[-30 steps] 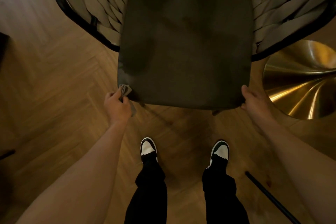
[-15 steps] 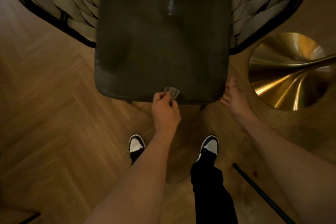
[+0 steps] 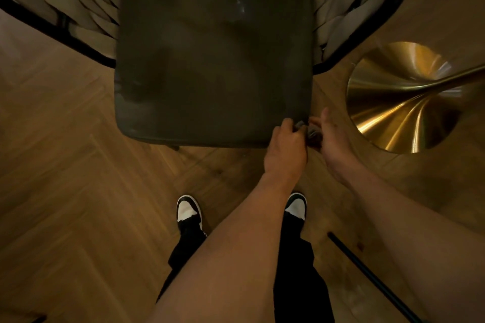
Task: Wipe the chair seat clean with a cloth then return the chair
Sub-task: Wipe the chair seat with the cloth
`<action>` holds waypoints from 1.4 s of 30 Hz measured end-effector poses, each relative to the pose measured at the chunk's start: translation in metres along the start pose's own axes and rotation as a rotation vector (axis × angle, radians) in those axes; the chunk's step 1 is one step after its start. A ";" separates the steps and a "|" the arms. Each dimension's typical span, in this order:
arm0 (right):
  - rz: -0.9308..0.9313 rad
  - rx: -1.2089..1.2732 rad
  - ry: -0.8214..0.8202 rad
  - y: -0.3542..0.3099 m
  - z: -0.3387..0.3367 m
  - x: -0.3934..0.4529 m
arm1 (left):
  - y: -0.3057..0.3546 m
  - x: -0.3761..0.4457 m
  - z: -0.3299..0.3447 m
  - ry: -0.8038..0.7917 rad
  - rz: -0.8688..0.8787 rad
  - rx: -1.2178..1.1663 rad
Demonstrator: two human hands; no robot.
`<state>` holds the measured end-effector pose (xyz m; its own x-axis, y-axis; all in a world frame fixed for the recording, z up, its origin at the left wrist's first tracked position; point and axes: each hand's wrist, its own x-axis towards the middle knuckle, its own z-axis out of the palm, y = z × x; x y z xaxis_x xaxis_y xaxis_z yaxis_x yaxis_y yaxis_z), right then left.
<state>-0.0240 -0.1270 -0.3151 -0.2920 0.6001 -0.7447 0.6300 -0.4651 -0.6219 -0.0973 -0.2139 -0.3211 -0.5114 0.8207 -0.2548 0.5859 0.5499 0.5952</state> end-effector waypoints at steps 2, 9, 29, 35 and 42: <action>-0.040 -0.107 0.031 -0.001 0.001 0.002 | -0.012 -0.001 -0.008 0.024 0.001 0.027; -0.107 -0.301 0.062 -0.017 0.017 0.002 | -0.066 -0.009 -0.055 0.164 -0.129 0.074; -0.107 -0.433 0.115 -0.025 0.031 0.006 | -0.261 -0.047 -0.200 0.451 -0.654 0.137; -0.084 -0.323 0.130 -0.030 0.027 0.005 | -0.260 -0.045 -0.188 0.345 -0.623 0.140; -0.026 -0.083 0.144 -0.027 0.017 0.014 | -0.236 -0.038 -0.164 0.390 -0.614 0.103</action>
<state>-0.0577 -0.1174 -0.3125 -0.2065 0.7010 -0.6826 0.6823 -0.3969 -0.6139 -0.3192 -0.4005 -0.3263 -0.9419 0.2559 -0.2176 0.1686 0.9204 0.3528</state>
